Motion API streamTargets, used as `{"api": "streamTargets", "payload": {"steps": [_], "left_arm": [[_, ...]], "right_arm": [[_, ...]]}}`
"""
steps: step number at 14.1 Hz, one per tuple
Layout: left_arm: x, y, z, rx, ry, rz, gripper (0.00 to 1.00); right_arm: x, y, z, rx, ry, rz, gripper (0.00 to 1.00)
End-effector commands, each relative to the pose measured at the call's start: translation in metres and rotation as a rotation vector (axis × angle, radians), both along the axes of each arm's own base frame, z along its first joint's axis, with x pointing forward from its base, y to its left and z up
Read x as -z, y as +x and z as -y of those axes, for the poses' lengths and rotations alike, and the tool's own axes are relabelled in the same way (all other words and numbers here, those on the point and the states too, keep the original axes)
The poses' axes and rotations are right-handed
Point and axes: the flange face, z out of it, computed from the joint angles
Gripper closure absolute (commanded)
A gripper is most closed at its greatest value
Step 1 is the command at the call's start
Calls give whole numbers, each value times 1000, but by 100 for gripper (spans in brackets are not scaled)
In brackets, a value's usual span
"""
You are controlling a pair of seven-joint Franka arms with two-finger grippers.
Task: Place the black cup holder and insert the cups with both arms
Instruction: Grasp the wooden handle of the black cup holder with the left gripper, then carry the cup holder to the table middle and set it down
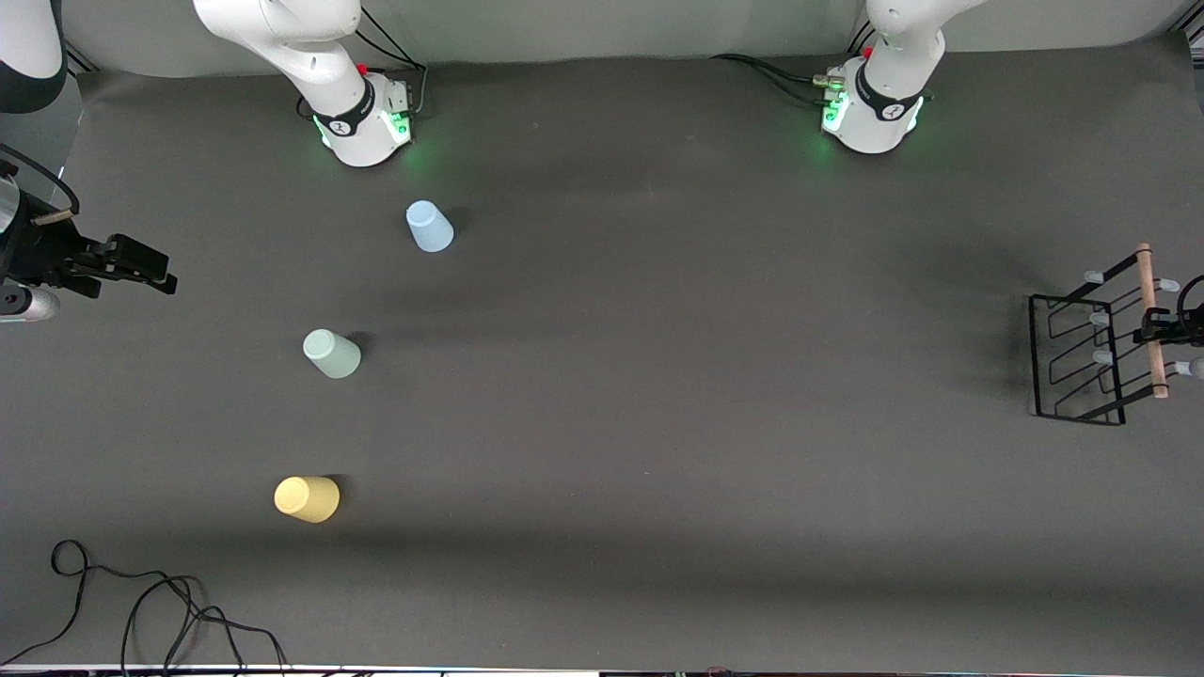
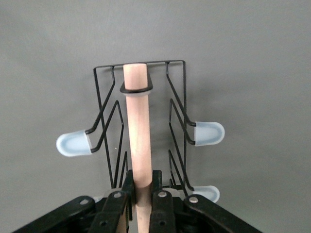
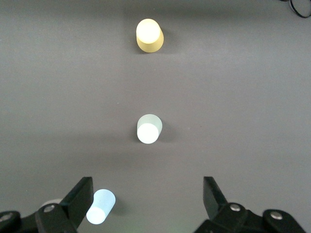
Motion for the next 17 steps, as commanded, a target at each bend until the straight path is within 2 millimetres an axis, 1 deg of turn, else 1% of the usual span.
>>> {"api": "streamTargets", "payload": {"steps": [1, 2, 3, 4, 5, 7, 9, 10, 12, 14, 15, 16, 17], "left_arm": [[-73, 19, 23, 81, 15, 29, 100], [-95, 28, 33, 100, 23, 46, 100], [-113, 35, 50, 114, 24, 49, 100], [-127, 42, 71, 140, 21, 43, 100], [-140, 47, 93, 144, 18, 38, 100], [-157, 56, 141, 92, -12, 37, 100], [-170, 66, 199, 33, -54, 51, 100], [-174, 69, 235, 5, -53, 55, 100], [-173, 69, 303, -77, -39, 47, 100], [-172, 60, 385, -166, -57, 32, 100], [-170, 53, 427, -170, -67, 30, 100], [-162, 42, 475, -164, -66, 12, 100], [-157, 36, 509, -148, -66, 10, 100]], "right_arm": [[-2, 0, 0, 4, 2, 1, 0], [-2, 1, 0, 4, 0, 4, 0], [-2, 1, 0, 4, 0, 3, 0], [-1, 1, 0, 2, 0, 1, 0], [2, 1, 0, -1, 1, -5, 0], [2, 0, 0, -1, 1, -3, 0], [2, 0, -3, 2, 0, -8, 0], [2, 0, -4, 5, 0, -8, 0], [3, 0, -4, 8, 0, -10, 0], [2, 0, -4, 8, 0, -10, 0], [2, 1, -5, 2, -1, -8, 0], [4, 3, -4, 2, -1, -10, 0], [4, 4, -5, -1, -1, -8, 0]]}}
